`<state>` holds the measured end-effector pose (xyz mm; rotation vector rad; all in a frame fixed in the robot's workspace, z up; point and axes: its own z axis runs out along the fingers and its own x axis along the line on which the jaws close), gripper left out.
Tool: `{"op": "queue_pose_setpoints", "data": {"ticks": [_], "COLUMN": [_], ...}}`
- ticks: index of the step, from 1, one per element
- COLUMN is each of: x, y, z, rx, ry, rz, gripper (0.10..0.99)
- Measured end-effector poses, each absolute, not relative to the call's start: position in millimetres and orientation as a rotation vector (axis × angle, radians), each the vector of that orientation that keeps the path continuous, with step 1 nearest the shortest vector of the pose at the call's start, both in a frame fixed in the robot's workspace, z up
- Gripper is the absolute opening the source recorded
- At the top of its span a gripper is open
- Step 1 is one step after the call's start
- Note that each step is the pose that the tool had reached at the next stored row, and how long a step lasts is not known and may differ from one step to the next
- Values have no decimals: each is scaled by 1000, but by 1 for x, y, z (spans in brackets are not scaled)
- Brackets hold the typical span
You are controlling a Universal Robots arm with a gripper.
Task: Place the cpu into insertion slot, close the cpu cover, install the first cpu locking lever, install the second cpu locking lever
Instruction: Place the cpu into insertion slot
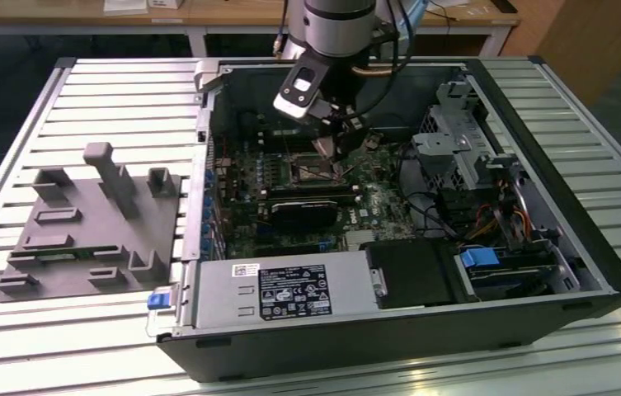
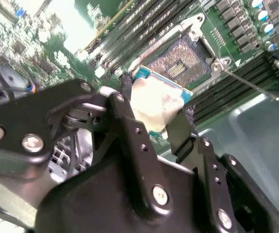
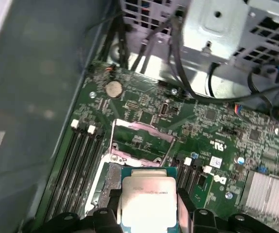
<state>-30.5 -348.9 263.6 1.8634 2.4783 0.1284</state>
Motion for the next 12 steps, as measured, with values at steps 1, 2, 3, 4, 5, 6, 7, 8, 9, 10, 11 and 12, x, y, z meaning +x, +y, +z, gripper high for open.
{"op": "queue_pose_setpoints", "data": {"ticks": [1,2,3,4,5,6,7,8,9,10,11,12], "x": [-31,-31,-30,-30,-30,-30,-30,-31,-31,-32,-32,-33], "y": [-349,-349,-349,-349,-349,-349,-349,-349,-349,-349,-349,-349], "z": [263,262,261,261,260,259,259,258,258,258,257,257], "rx": [1887,1908,1929,1951,1972,1993,2016,2032,2045,2056,2066,2075], "ry": [2459,2442,2424,2406,2388,2369,2350,2334,2322,2313,2303,2294], "rz": [128,127,126,126,125,125,124,123,123,123,122,122], "gripper": [537,537,537,537,537,537,537,537,537,537,537,537]}}
